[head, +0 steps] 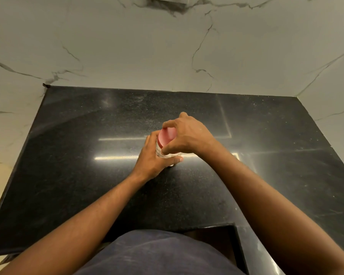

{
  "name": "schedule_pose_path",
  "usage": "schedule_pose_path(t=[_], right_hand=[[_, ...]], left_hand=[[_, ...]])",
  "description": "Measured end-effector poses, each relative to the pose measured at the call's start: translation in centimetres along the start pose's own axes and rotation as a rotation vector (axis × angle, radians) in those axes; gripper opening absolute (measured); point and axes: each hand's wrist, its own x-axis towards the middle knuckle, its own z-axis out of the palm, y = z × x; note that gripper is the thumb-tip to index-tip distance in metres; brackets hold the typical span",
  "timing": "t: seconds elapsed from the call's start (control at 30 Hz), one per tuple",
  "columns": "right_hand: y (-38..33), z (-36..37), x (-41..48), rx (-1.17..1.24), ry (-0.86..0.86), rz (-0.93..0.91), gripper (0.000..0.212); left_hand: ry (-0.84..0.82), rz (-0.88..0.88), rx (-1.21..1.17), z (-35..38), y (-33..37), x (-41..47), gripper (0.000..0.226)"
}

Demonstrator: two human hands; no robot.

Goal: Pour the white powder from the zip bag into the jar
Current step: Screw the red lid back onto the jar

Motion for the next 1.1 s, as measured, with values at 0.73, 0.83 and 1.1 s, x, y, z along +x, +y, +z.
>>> schedule_pose_path(t=[0.73,0.83,1.1], right_hand=[[0.4,-2.0,0.1,-0.054,-0.12,-0.179,0.087],[0.1,-1.9,0.1,-0.102,-0.122,-0.187,0.087],[-0.4,-1.0,0.7,-0.187,-0.095,-0.129,0.088]], left_hand=[[-0.009,-0.033,-0.042,-0.4,0.8,-0.1,0.091],[-0.002,-0.035,-0.026,-0.3,0.6,0.0,0.1],[0.009,-0.034,0.008,-0.2,0.6,0.1,0.103]])
